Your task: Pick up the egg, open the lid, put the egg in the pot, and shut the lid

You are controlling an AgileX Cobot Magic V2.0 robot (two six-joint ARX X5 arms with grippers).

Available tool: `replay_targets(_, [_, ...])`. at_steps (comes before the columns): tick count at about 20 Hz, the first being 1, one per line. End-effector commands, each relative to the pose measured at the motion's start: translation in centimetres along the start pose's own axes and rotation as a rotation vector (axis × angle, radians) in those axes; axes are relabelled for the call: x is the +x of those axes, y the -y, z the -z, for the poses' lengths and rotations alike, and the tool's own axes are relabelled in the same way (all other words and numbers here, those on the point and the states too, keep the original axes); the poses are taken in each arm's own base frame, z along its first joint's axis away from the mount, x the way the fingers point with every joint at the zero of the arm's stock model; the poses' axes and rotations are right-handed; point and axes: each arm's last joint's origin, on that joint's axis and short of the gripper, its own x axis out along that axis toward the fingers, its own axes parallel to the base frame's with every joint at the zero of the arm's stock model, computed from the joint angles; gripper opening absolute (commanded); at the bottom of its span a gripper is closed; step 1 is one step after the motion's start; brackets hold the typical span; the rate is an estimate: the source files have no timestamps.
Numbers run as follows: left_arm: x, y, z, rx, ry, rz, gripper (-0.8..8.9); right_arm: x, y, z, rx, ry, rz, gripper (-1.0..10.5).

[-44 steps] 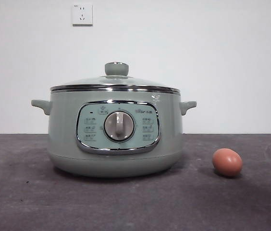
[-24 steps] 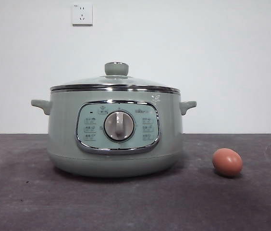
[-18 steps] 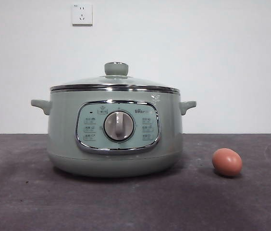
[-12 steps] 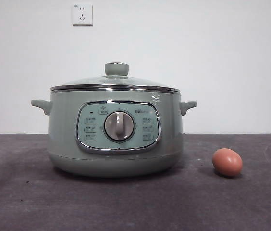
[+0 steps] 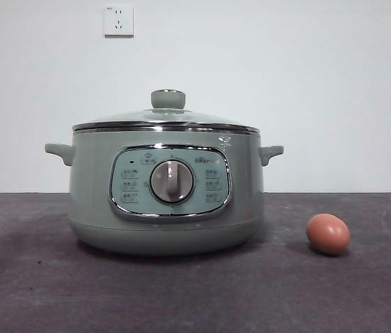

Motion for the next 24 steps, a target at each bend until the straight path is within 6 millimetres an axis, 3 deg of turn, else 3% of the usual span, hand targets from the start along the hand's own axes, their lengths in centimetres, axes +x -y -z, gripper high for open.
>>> replay_targets(1, [-0.1,0.0,-0.1,0.030,0.011,-0.004,0.09,0.0,0.0,-0.1,-0.021,0.004,0.001,0.2])
replay_targets(2, [-0.1,0.0,-0.1,0.028,0.013,-0.005,0.86,0.1,0.0,-0.2,-0.022,0.010,0.002,1.0])
replay_targets(4, [-0.1,0.0,-0.2,0.032,0.023,-0.007,4.63,0.1,0.0,-0.3,-0.005,0.016,0.003,3.9])
replay_targets(5, [-0.1,0.0,-0.3,0.034,0.026,-0.008,5.88,0.1,0.0,-0.3,0.004,0.017,0.003,5.4])
replay_targets(6, [-0.1,0.0,-0.3,0.034,0.027,-0.008,5.99,0.1,0.0,-0.3,0.004,0.017,0.003,6.1])
replay_targets(12, [0.3,-0.3,-0.5,0.016,0.010,-0.005,5.98,0.2,0.2,-0.5,0.017,0.019,0.004,6.0])
replay_targets(16, [0.3,-0.3,-0.5,0.016,0.010,-0.004,5.98,1.7,1.1,-1.7,0.037,-0.001,0.032,5.9])
replay_targets(19, [0.3,-0.3,-0.5,0.016,0.010,-0.003,5.98,4.3,2.2,-3.2,0.048,-0.054,0.063,5.9])
replay_targets(24, [0.3,-0.3,-0.5,0.016,0.011,-0.003,5.98,11.2,3.8,-5.2,0.051,-0.218,0.071,5.9])
